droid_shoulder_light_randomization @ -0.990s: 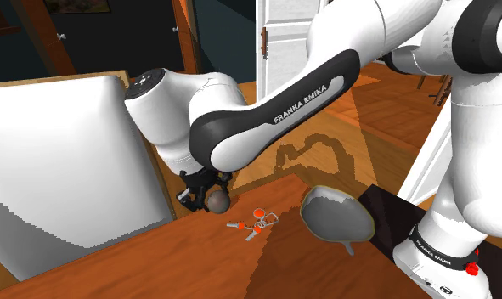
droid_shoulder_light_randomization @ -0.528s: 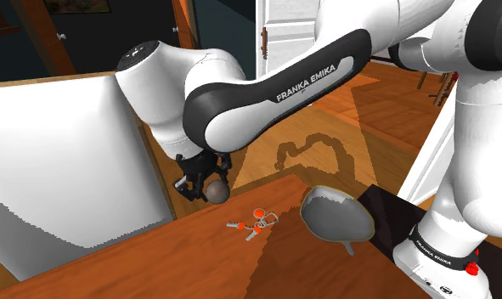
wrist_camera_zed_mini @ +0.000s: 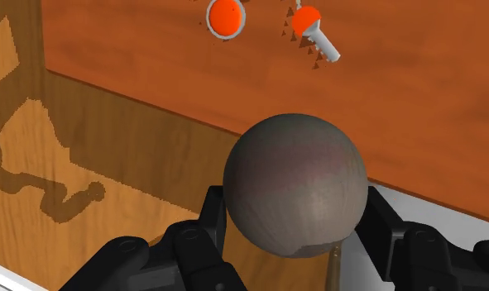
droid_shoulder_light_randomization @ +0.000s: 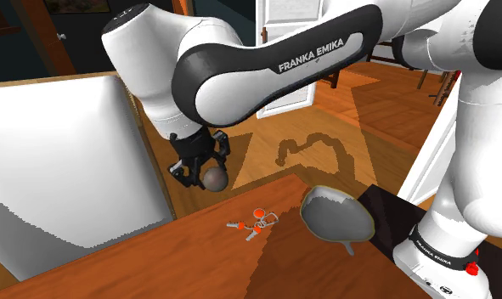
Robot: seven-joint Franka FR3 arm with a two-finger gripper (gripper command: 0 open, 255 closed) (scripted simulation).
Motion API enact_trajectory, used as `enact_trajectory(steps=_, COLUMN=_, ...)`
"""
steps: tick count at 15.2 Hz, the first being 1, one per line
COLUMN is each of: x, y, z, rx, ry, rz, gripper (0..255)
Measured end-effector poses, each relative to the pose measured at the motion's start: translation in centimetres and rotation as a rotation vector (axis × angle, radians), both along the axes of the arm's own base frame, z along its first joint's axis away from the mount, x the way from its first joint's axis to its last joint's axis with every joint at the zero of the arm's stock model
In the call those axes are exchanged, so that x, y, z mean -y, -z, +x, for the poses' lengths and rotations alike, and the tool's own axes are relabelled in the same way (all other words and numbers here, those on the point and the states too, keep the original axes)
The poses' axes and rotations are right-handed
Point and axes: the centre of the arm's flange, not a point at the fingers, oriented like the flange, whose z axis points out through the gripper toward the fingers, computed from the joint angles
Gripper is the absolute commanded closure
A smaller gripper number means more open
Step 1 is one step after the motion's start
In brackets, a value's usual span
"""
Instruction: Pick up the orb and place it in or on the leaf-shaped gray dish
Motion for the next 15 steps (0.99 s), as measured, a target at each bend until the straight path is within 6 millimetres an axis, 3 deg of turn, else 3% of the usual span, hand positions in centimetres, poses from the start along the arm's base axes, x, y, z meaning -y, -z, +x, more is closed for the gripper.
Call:
enact_trajectory(steps=5, x=0.4, y=-2.3, z=-0.5, rx=0.000, ry=0.000, rz=0.000, gripper=255)
enact_trajectory(steps=15, x=8.3, y=-2.6, z=-10.1, rx=0.000, ry=-0.001, rz=-0.002, gripper=255)
